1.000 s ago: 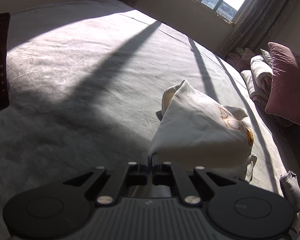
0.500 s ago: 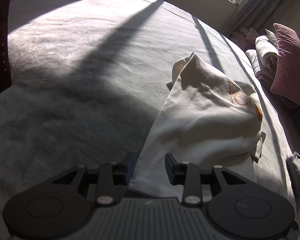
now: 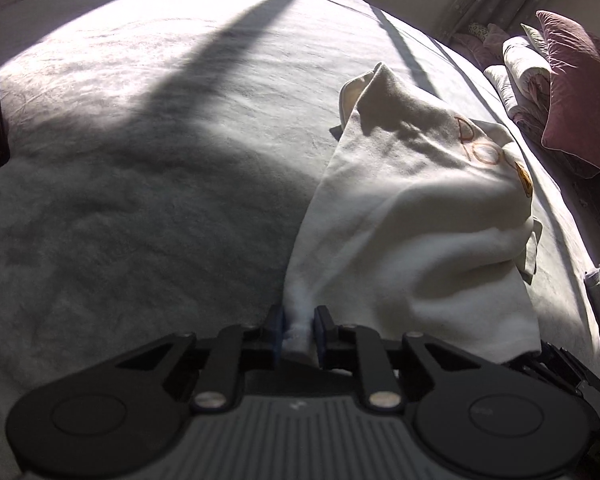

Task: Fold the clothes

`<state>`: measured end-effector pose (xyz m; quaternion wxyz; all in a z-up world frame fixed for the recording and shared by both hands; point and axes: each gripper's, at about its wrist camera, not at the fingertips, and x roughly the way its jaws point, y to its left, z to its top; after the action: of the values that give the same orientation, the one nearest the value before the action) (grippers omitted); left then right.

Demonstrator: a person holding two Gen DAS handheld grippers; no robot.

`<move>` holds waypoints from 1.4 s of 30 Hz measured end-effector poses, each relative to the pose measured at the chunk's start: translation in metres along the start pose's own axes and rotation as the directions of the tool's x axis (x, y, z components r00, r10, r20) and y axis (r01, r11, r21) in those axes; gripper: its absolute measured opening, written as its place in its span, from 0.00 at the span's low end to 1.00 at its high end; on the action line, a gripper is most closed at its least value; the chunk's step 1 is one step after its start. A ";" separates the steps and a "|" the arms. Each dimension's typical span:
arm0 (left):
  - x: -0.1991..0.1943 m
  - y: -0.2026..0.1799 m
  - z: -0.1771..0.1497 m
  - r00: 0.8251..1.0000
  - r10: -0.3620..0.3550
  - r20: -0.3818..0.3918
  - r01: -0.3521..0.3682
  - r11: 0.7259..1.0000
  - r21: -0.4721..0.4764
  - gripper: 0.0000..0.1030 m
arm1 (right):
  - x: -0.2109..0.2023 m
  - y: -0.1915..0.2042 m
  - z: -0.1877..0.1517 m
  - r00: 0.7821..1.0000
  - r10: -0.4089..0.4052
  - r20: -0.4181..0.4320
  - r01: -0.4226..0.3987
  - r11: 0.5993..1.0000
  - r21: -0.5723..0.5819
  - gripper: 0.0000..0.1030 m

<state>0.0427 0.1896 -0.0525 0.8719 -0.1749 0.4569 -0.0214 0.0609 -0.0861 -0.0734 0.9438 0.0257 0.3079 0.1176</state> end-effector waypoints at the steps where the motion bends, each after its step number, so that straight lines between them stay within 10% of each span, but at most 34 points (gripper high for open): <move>1: -0.002 0.000 0.000 1.000 -0.010 0.007 0.010 1.000 -0.001 0.07 | 0.002 -0.003 0.002 1.000 0.001 0.005 -0.001 1.000 0.017 0.35; 3: -0.007 0.000 0.000 0.999 -0.039 0.030 0.039 0.999 -0.009 0.06 | 0.005 -0.009 0.007 1.000 0.019 -0.005 -0.019 0.999 0.032 0.08; 10: -0.048 -0.007 0.007 0.955 -0.232 0.183 0.239 0.971 -0.019 0.06 | -0.022 -0.015 0.028 0.989 -0.122 0.089 0.130 0.987 -0.092 0.04; 21: -0.094 -0.053 -0.015 0.754 -0.585 0.297 0.514 0.808 0.288 0.06 | -0.087 -0.046 0.048 0.894 -0.321 0.312 0.394 0.895 -0.207 0.03; 26: -0.098 -0.064 -0.034 0.700 -0.680 0.219 0.565 0.714 0.413 0.06 | -0.107 -0.066 0.038 0.885 -0.339 0.320 0.419 0.880 -0.226 0.03; 34: -0.082 -0.060 -0.064 0.722 -0.691 0.026 0.592 0.637 0.493 0.06 | -0.119 -0.067 -0.003 0.891 -0.333 0.309 0.444 0.784 -0.434 0.03; 42: -0.046 -0.048 -0.082 0.794 -0.593 -0.134 0.575 0.662 0.480 0.06 | -0.115 -0.080 -0.042 0.918 -0.342 0.199 0.394 0.735 -0.552 0.03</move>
<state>-0.0439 0.1303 -0.0433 0.8406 -0.0815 0.3402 -0.4136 -0.0373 -0.1917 -0.0514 0.9222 -0.3203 0.2161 0.0157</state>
